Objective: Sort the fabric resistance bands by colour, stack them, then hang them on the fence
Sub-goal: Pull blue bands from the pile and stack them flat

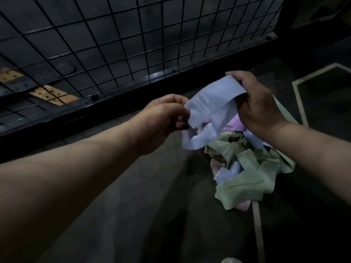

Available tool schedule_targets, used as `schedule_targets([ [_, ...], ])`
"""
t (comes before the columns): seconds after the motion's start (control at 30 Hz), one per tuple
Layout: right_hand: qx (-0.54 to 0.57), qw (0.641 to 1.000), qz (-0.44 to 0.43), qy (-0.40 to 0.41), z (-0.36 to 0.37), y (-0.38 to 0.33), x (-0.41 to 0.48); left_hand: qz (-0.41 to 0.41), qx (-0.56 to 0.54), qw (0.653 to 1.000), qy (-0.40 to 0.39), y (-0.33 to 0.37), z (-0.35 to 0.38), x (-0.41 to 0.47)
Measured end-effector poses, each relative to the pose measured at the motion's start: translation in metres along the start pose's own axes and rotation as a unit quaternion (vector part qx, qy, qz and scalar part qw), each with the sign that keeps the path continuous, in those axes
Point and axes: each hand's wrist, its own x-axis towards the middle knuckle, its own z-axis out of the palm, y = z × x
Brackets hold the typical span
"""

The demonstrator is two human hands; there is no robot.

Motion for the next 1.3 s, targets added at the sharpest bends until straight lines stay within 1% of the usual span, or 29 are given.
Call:
schedule_targets([
  [0.1, -0.008, 1.0, 0.016, -0.003, 0.004, 0.003, 0.005, 0.028, -0.008, 1.0, 0.007, 0.023, -0.008, -0.012],
  [0.17, 0.004, 1.0, 0.011, -0.022, 0.01, -0.005, 0.006, 0.038, -0.018, 0.999, 0.012, 0.038, -0.015, -0.021],
  [0.23, 0.039, 0.996, -0.006, -0.075, 0.018, -0.021, 0.008, 0.04, -0.018, 0.999, 0.024, 0.05, -0.021, -0.029],
  [0.3, 0.075, 0.986, -0.017, -0.15, 0.03, -0.044, 0.01, 0.046, -0.004, 0.998, 0.043, 0.059, -0.027, -0.038],
  [0.37, 0.157, 0.963, -0.009, -0.219, 0.045, -0.075, 0.014, 0.06, 0.005, 0.997, 0.047, 0.065, -0.034, -0.048],
  [0.43, 0.237, 0.934, 0.01, -0.269, 0.058, -0.108, 0.017, 0.072, 0.009, 0.997, 0.035, 0.067, -0.04, -0.06],
  [0.47, 0.241, 0.93, 0.011, -0.279, 0.063, -0.124, 0.018, 0.076, 0.011, 0.997, 0.032, 0.069, -0.042, -0.067],
  [0.5, 0.225, 0.934, 0.002, -0.277, 0.069, -0.136, 0.019, 0.079, 0.015, 0.996, 0.038, 0.071, -0.045, -0.074],
  [0.6, 0.182, 0.962, -0.038, -0.201, 0.079, -0.165, 0.017, 0.081, 0.009, 0.995, 0.065, 0.082, -0.057, -0.095],
  [0.63, 0.19, 0.963, -0.033, -0.191, 0.079, -0.174, 0.016, 0.083, -0.008, 0.994, 0.072, 0.087, -0.061, -0.104],
  [0.67, 0.216, 0.955, -0.018, -0.201, 0.078, -0.185, 0.014, 0.086, -0.023, 0.993, 0.083, 0.092, -0.065, -0.113],
  [0.7, 0.266, 0.938, 0.011, -0.222, 0.074, -0.201, 0.013, 0.089, -0.035, 0.99, 0.099, 0.097, -0.069, -0.124],
  [0.73, 0.326, 0.913, 0.05, -0.24, 0.067, -0.216, 0.013, 0.09, -0.049, 0.988, 0.118, 0.099, -0.072, -0.133],
  [0.77, 0.394, 0.879, 0.086, -0.253, 0.059, -0.234, 0.013, 0.091, -0.073, 0.985, 0.129, 0.102, -0.074, -0.147],
  [0.8, 0.453, 0.844, 0.115, -0.263, 0.05, -0.251, 0.015, 0.092, -0.099, 0.983, 0.122, 0.103, -0.075, -0.16],
  [0.83, 0.501, 0.81, 0.137, -0.272, 0.04, -0.269, 0.018, 0.098, -0.123, 0.983, 0.09, 0.104, -0.074, -0.175],
  [0.9, 0.566, 0.752, 0.165, -0.294, 0.019, -0.301, 0.028, 0.102, -0.136, 0.985, 0.019, 0.109, -0.067, -0.2],
  [0.93, 0.588, 0.729, 0.176, -0.302, 0.007, -0.315, 0.033, 0.101, -0.128, 0.987, 0.005, 0.113, -0.064, -0.212],
  [0.97, 0.596, 0.719, 0.182, -0.307, -0.003, -0.329, 0.037, 0.093, -0.11, 0.99, 0.004, 0.119, -0.062, -0.224],
  [1.0, 0.593, 0.72, 0.185, -0.308, -0.014, -0.342, 0.04, 0.085, -0.085, 0.993, 0.003, 0.126, -0.059, -0.235],
  [1.07, 0.575, 0.734, 0.191, -0.306, -0.033, -0.363, 0.045, 0.085, -0.023, 0.996, 0.013, 0.142, -0.054, -0.255],
  [1.17, 0.577, 0.742, 0.2, -0.278, -0.064, -0.393, 0.042, 0.128, 0.062, 0.989, 0.047, 0.17, -0.042, -0.289],
  [1.27, 0.597, 0.735, 0.202, -0.252, -0.092, -0.423, 0.031, 0.172, 0.095, 0.978, 0.069, 0.192, -0.029, -0.319],
  [1.3, 0.589, 0.743, 0.195, -0.25, -0.098, -0.432, 0.025, 0.179, 0.098, 0.976, 0.072, 0.199, -0.024, -0.33],
])
